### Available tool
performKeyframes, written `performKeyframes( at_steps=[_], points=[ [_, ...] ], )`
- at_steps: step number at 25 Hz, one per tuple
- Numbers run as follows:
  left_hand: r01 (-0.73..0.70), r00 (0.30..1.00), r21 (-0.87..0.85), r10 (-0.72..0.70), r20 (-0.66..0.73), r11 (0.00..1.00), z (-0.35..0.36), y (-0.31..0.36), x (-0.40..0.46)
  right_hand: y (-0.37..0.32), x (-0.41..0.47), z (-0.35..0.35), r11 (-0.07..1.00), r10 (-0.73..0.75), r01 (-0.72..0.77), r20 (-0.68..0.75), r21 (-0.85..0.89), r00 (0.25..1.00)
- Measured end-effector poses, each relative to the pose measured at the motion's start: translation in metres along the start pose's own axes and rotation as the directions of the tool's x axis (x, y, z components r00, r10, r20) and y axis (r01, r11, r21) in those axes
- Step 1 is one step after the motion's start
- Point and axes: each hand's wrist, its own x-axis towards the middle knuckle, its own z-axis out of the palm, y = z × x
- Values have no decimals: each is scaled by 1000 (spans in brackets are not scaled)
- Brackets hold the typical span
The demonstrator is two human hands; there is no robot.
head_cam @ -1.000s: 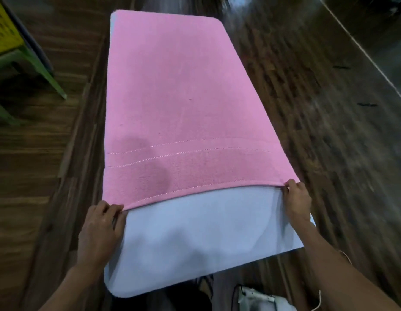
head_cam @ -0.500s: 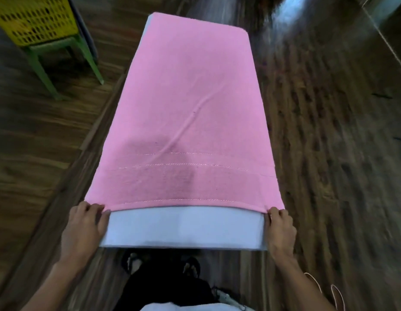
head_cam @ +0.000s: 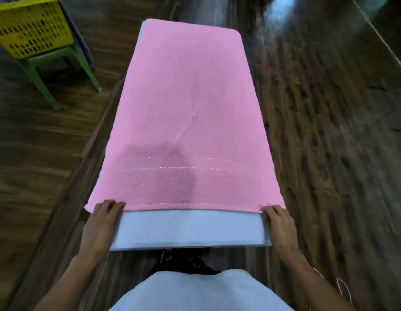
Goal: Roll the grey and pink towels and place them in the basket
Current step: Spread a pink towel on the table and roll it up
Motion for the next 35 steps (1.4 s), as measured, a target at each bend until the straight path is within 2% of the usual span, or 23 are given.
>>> performKeyframes(
  at_steps=[3, 5, 8, 10, 13, 17, 20, 23, 26, 28, 30, 33, 35],
  points=[
    [63, 997, -47, -62, 35, 997, -3, -7, 0, -4, 3, -5, 985, 59, -65, 43, 160, 997],
    [37, 999, -19, -37, 32, 999, -6, -10, 4, -4, 11, -4, 982, 87, -97, 66, 163, 994],
    [131, 991, -106, -131, 9, 986, -10, -15, 4, -4, 10, 0, 976, 106, -120, 85, 180, 991],
    [140, 990, -130, -142, -7, 982, -12, -19, 1, -6, 4, -2, 962, 136, -148, 68, 231, 988],
    [47, 999, -88, -45, 17, 995, -12, -28, -1, -5, 0, -9, 966, 121, -138, 90, 220, 989],
    [-114, 985, -114, 128, 117, 987, -25, -40, 13, 10, 18, -22, 954, 98, -151, 204, 259, 974],
    [-77, 981, -211, 112, 157, 974, -29, -51, 35, 17, 42, -26, 955, 95, -158, 248, 252, 964],
    [-47, 985, -217, 82, 154, 975, -25, -56, 50, 12, 49, -23, 937, 160, -219, 223, 272, 962],
    [-53, 998, 20, 52, 27, 998, -19, -51, 46, 8, 36, -12, 981, 190, -190, 9, 34, 982],
    [-30, 999, 69, 33, -44, 997, -11, -45, 31, 7, 27, -5, 986, 152, -156, -70, -55, 986],
    [-26, 999, 0, 26, -35, 1000, -4, -35, 16, 5, 22, 0, 991, 133, -133, -51, 12, 990],
    [155, 988, -217, -150, 39, 964, -8, -21, 14, 3, 22, 4, 977, 166, -163, -15, 138, 986],
    [207, 978, -249, -200, 54, 946, -13, -16, 21, 3, 26, 3, 972, 185, -181, -9, 151, 983]
  ],
)
